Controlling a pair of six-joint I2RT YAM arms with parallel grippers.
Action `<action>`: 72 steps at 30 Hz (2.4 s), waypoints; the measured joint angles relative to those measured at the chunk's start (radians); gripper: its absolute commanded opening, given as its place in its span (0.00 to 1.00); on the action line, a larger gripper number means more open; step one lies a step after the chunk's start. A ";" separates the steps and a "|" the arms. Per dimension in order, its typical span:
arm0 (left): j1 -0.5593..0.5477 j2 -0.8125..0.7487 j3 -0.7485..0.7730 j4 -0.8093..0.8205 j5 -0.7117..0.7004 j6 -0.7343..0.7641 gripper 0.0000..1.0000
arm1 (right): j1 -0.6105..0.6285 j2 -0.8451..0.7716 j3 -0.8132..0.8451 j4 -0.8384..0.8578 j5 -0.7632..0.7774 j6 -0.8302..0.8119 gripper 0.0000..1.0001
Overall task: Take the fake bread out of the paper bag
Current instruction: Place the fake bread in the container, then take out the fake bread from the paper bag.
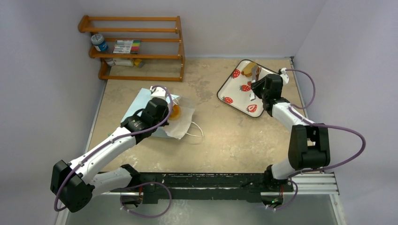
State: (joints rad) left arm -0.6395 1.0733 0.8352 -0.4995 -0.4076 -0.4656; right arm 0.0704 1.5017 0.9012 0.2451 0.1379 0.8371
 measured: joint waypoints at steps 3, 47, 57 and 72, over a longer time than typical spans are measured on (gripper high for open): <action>0.000 -0.007 -0.008 -0.002 0.006 0.005 0.00 | -0.004 0.026 0.000 0.019 -0.007 0.005 0.00; 0.000 -0.036 -0.043 0.012 0.034 0.005 0.00 | -0.015 0.055 -0.052 -0.056 -0.029 0.069 0.47; 0.000 -0.036 -0.047 0.018 0.034 0.005 0.00 | -0.018 -0.068 -0.089 -0.093 -0.026 0.068 0.42; 0.000 -0.035 -0.049 0.032 0.039 0.006 0.00 | -0.018 -0.366 -0.175 -0.196 -0.037 -0.029 0.37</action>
State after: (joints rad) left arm -0.6395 1.0382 0.7860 -0.4675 -0.3683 -0.4595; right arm 0.0521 1.1358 0.7265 0.0494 0.1009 0.8082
